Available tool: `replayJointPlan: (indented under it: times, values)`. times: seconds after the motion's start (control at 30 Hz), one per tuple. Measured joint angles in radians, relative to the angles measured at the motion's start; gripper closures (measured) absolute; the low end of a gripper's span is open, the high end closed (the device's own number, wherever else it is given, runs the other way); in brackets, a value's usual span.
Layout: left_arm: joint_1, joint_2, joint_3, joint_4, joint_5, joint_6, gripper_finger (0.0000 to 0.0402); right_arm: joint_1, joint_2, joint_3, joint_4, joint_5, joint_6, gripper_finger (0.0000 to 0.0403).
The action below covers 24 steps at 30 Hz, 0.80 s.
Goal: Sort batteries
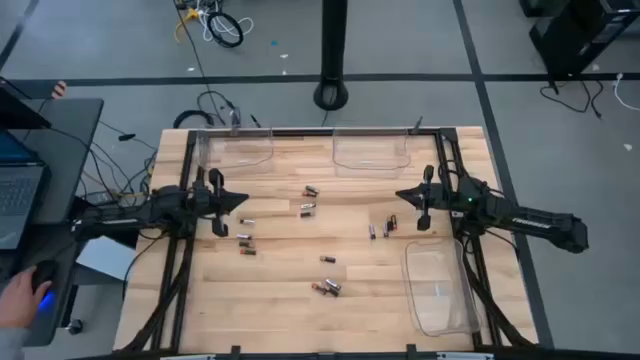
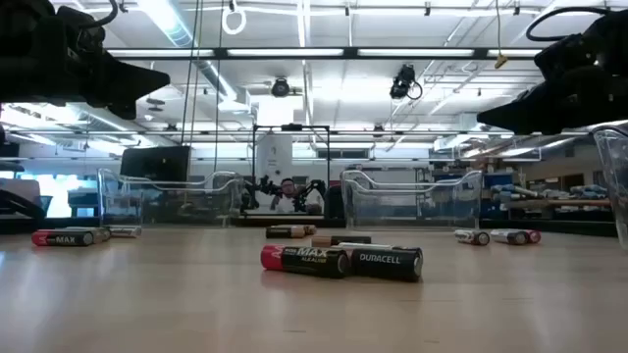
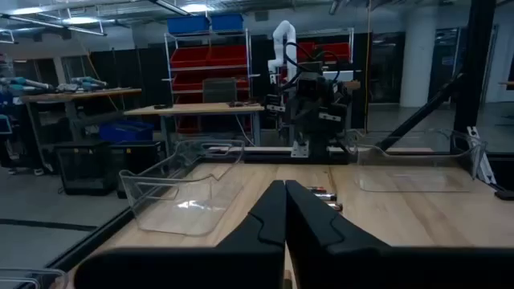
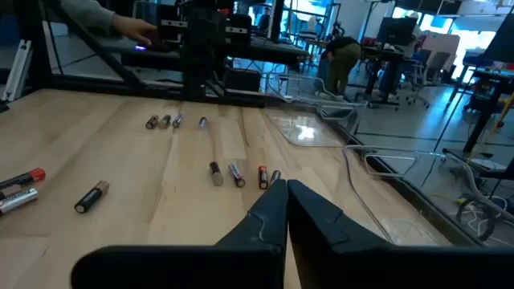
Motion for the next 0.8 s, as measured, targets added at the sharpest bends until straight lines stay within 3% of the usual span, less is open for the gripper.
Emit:
replayJointPlan:
  times: [0.53,0.8]
  values:
    - [0.000,0.000,0.000,-0.015,-0.002,0.001,0.0392,0.000,0.000,0.000,0.000,0.000,0.000,0.0380]
    - [0.000,0.004,0.000,-0.091,-0.067,-0.034,0.0392,0.000,0.000,0.000,0.000,0.000,0.000,0.0380]
